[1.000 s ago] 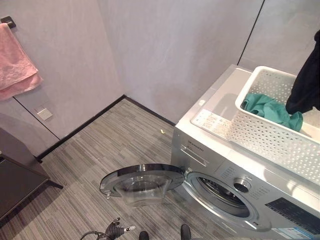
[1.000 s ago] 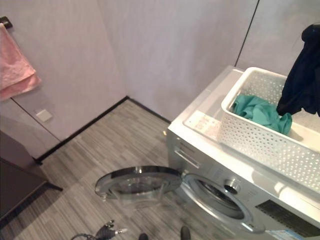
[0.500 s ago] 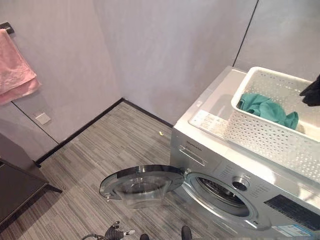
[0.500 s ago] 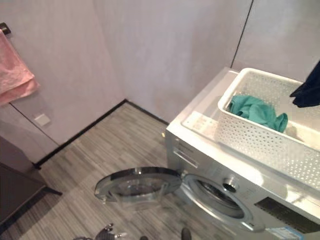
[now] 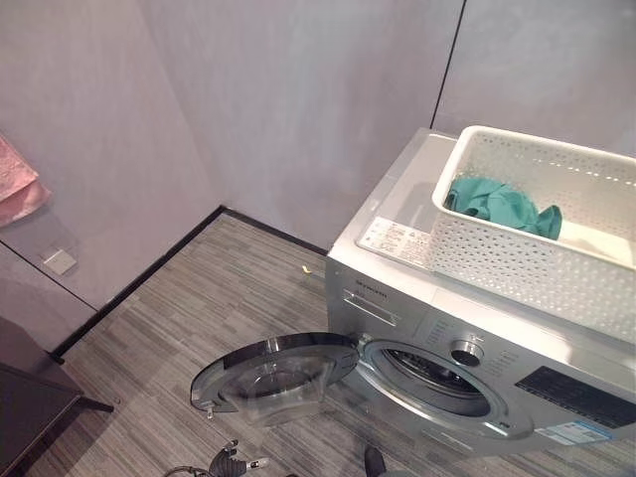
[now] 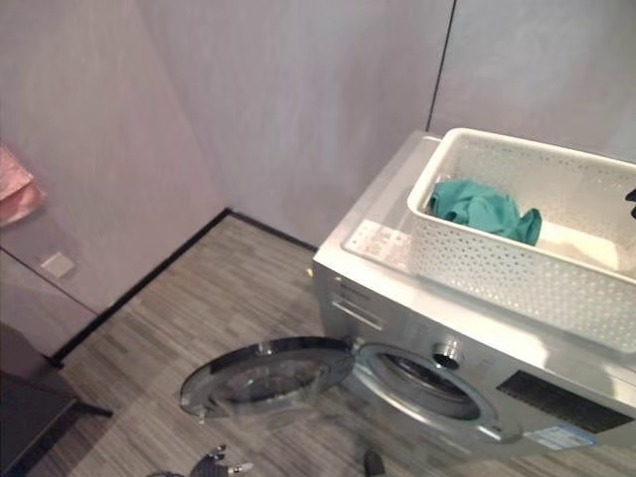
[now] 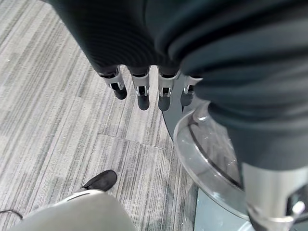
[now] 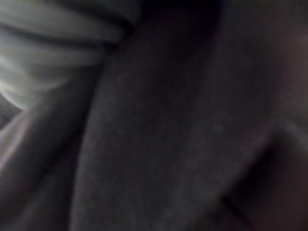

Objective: Grab the laundry basket,head to the washer,open it,put in the laundry and shut it.

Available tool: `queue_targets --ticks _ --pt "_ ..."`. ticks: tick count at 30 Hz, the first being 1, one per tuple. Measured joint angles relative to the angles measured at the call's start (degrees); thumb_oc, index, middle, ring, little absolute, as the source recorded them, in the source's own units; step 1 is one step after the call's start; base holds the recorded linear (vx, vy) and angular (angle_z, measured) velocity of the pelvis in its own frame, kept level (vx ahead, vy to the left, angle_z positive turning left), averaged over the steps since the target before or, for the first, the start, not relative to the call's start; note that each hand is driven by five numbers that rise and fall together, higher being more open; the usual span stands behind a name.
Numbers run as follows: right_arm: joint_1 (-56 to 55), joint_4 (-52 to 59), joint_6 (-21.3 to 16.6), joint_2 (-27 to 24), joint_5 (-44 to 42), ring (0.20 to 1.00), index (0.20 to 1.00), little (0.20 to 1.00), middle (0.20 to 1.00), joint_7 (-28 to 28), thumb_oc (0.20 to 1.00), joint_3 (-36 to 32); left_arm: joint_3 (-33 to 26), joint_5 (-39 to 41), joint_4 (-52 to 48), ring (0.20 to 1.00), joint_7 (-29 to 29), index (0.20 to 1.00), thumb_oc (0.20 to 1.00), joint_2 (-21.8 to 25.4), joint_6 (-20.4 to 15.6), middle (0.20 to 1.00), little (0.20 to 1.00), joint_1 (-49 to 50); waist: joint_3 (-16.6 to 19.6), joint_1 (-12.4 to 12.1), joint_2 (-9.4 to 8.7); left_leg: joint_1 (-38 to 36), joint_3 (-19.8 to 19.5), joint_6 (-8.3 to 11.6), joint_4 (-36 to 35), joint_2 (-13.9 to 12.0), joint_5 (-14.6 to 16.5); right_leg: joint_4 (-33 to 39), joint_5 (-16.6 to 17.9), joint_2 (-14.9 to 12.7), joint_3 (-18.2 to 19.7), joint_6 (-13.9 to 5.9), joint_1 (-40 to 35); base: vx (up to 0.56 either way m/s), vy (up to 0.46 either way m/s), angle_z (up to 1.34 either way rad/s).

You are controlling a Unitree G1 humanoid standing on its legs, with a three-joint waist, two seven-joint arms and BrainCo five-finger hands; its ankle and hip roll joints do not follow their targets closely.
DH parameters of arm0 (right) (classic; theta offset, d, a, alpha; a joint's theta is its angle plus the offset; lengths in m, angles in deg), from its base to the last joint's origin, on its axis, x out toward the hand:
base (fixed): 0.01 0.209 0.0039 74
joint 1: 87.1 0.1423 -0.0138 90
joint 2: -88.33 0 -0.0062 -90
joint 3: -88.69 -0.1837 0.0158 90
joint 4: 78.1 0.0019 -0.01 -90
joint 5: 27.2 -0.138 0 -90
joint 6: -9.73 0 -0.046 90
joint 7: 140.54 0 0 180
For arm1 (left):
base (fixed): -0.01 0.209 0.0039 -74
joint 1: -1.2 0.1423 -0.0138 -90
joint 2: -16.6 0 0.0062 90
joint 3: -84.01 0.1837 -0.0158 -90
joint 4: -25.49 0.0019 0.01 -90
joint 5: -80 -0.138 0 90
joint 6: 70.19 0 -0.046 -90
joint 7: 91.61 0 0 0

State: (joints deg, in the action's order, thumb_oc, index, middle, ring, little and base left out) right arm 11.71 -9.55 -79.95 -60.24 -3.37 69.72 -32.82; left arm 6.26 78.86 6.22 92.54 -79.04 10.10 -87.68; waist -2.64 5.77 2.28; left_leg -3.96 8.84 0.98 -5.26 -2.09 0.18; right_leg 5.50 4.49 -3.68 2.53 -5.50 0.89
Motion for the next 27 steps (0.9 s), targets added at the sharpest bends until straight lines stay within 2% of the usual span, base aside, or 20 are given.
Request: queue_targets --ticks 5,9,12,15,18,21,22,23,24,25,26,27 --pt "-4.0 7.7 -0.1 2.2 0.5 0.2 0.2 0.2 0.2 1.0 0.2 -2.3 -0.3 0.0 -0.1 1.0 0.5 1.0 1.0 0.0 0.0 1.0 1.0 0.0 0.8 0.0 0.26 0.0 -0.1 -0.1 0.0 0.2 0.1 0.0 0.0 -0.2 0.0 -0.14 0.0 0.0 0.007 0.01" --pt "-10.3 21.4 -0.5 10.1 4.1 0.2 0.2 0.2 0.2 1.0 0.2 -8.3 -2.4 -0.5 -0.1 1.0 1.5 1.0 1.0 -0.8 0.2 1.0 1.0 0.7 1.2 0.2 0.13 0.0 -0.1 -0.15 0.0 0.4 0.1 0.0 0.1 -0.2 0.1 0.0 0.0 -0.04 0.056 0.0" --pt "-11.1 26.9 -0.7 14.0 4.3 0.2 0.2 0.2 0.2 0.9 0.2 -8.2 -2.2 -1.8 -0.2 1.0 1.7 1.0 1.0 -1.3 0.3 1.0 1.0 0.6 1.2 1.0 0.1 0.0 0.0 -0.32 0.0 0.9 0.1 -0.5 0.6 -0.5 0.2 -0.45 0.0 -0.09 0.115 -0.02" --pt "-11.1 27.8 -1.3 15.0 6.1 0.2 0.2 0.2 0.2 0.9 0.2 -7.7 -1.8 -2.3 -0.3 1.0 1.7 1.0 1.0 -1.7 0.3 1.0 1.0 -0.1 1.3 1.4 0.07 0.0 0.1 -0.64 0.0 1.7 0.1 -0.5 0.8 -1.2 0.4 -0.98 0.1 -0.12 0.147 -0.03" --pt "-11.2 28.1 -1.0 17.2 7.5 0.2 0.2 0.2 0.2 0.9 0.2 -6.7 1.8 -4.1 -0.5 1.0 1.7 1.0 1.0 -1.7 0.3 1.0 1.0 -1.5 1.3 1.7 -0.27 -0.1 0.1 -1.3 0.0 2.9 0.0 -0.6 1.3 -2.2 0.5 -1.97 0.3 -0.16 0.169 0.0" --pt "-9.9 27.8 0.4 18.4 9.0 0.2 0.2 0.2 0.2 0.7 0.2 -2.2 4.7 -4.6 -1.3 1.0 1.3 1.0 1.0 -1.8 0.2 1.0 1.0 -2.0 1.0 1.7 -0.55 0.2 0.9 -2.02 -0.1 3.7 0.1 -1.3 1.4 -2.9 2.1 -3.15 1.7 -0.25 0.137 -0.34" --pt "-7.7 26.9 1.1 20.8 9.8 0.2 0.2 0.2 0.2 0.8 0.2 2.5 7.0 -4.7 -2.6 1.0 1.1 1.0 1.0 -1.3 0.2 1.0 1.0 -2.9 0.3 1.7 -0.89 0.3 2.3 -3.42 0.0 4.5 -0.6 -4.0 3.9 -2.7 1.5 -4.51 4.1 -0.3 0.101 -0.65" --pt "-6.1 26.1 1.4 22.1 9.8 0.2 0.2 0.2 0.2 0.8 0.2 5.0 7.1 -5.0 -3.0 1.0 1.1 1.0 1.0 -1.0 0.2 1.0 1.0 -3.3 -0.4 1.0 -0.9 0.2 4.0 -3.78 0.0 3.7 -0.7 -4.3 5.4 -2.5 -0.1 -5.7 4.9 -0.22 0.046 -0.88" --pt "-4.2 24.9 1.4 23.2 9.8 0.2 0.2 0.2 0.2 0.7 0.2 8.0 7.1 -5.6 -4.0 1.0 1.1 1.0 1.0 -0.2 0.2 1.0 1.0 -3.5 -1.0 0.5 -0.79 -0.1 6.0 -4.27 0.0 3.3 -0.8 -3.8 7.2 -2.7 -3.4 -6.52 5.2 -0.07 -0.005 -0.81" --pt "-3.8 24.3 1.5 23.5 10.1 0.2 0.2 0.2 0.2 0.6 0.2 10.4 6.7 -6.1 -4.6 1.0 1.1 1.0 1.0 0.7 0.1 1.0 1.0 -4.4 -2.5 -0.2 -1.05 0.0 7.1 -5.51 -0.3 2.8 -0.4 -8.1 3.3 -3.6 -11.2 -2.73 6.2 -0.02 -0.01 -0.57" --pt "-3.8 24.4 1.4 23.5 10.3 0.2 0.2 0.2 0.2 0.6 0.2 10.5 6.2 -6.1 -4.4 1.0 1.2 1.0 1.0 0.7 0.1 1.0 1.0 -4.8 -3.0 -0.2 -0.85 0.1 7.1 -5.51 -0.3 2.7 -0.4 -10.8 1.5 -4.0 -12.3 -1.61 6.8 0.0 -0.002 -0.3" --pt "-3.7 25.2 1.3 23.4 10.4 0.2 0.2 0.2 0.2 0.6 0.2 9.5 6.0 -6.1 -4.3 1.0 1.2 1.0 1.0 1.0 0.3 1.0 1.0 -5.1 -3.2 -0.3 -0.68 0.4 7.2 -5.55 -0.3 2.7 -0.4 -14.1 -0.2 -5.3 -12.5 -2.03 7.0 -0.2 -0.023 -0.12"
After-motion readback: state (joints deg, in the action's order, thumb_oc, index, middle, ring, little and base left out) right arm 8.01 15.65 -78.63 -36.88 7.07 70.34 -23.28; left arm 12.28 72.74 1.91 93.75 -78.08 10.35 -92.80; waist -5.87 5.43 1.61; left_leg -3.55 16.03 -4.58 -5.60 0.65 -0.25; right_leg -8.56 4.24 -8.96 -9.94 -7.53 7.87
